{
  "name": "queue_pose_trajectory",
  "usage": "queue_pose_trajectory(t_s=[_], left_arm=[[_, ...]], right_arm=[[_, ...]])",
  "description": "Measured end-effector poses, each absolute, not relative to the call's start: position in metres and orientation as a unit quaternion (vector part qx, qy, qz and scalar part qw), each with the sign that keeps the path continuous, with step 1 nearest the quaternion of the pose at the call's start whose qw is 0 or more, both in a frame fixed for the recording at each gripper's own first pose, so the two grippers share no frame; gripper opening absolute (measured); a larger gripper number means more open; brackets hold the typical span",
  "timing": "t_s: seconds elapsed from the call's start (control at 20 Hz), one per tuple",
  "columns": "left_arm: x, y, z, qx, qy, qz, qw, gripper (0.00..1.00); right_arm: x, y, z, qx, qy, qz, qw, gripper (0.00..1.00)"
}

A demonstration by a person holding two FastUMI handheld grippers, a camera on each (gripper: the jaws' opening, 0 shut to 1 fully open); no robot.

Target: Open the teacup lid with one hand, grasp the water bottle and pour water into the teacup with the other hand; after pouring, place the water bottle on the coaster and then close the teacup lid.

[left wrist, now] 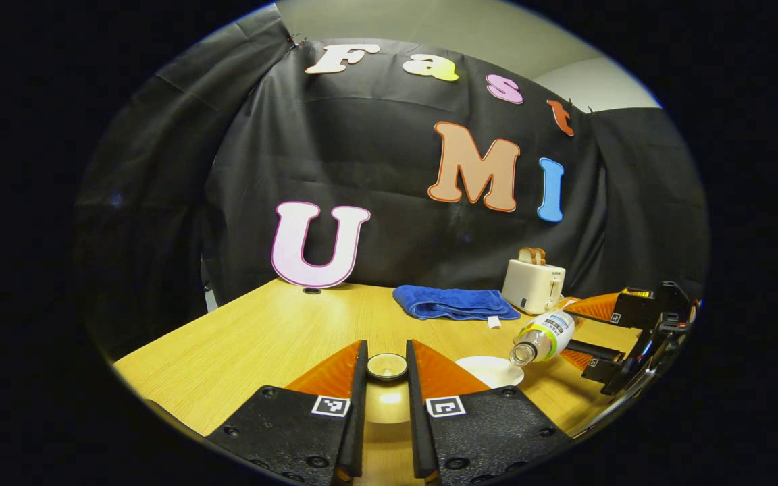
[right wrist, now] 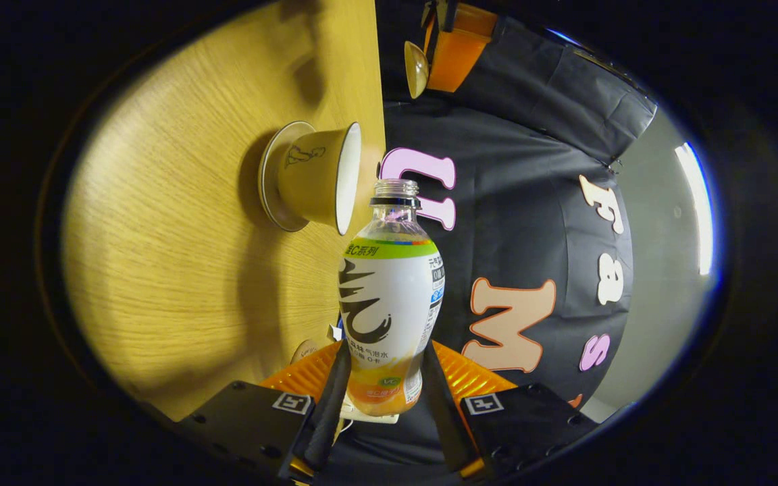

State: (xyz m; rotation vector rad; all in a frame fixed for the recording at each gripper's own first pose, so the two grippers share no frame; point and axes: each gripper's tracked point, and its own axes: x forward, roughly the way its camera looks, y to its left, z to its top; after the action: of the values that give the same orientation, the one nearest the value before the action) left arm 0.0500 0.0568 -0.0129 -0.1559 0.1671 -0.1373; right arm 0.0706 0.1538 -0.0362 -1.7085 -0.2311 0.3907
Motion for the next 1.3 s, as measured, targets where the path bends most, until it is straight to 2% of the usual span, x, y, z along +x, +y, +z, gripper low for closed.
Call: queue_pose_trajectory(t_s=[0.35, 0.65, 0.9, 1.3], left_arm=[[0.049, 0.052, -0.012, -0.077, 0.082, -0.073, 0.991, 0.27], [0.049, 0.052, -0.010, -0.078, 0.082, -0.074, 0.991, 0.27], [0.047, 0.050, -0.013, -0.086, 0.084, -0.077, 0.990, 0.26], [0.048, 0.048, -0.010, -0.086, 0.082, -0.079, 0.990, 0.26]], right_arm=[[0.071, 0.165, -0.027, -0.793, -0.137, 0.174, 0.567, 0.67], [0.077, 0.169, -0.016, -0.814, -0.149, 0.170, 0.536, 0.66], [0.078, 0.172, -0.013, -0.818, -0.158, 0.163, 0.529, 0.67], [0.085, 0.175, 0.006, -0.839, -0.188, 0.149, 0.488, 0.67]])
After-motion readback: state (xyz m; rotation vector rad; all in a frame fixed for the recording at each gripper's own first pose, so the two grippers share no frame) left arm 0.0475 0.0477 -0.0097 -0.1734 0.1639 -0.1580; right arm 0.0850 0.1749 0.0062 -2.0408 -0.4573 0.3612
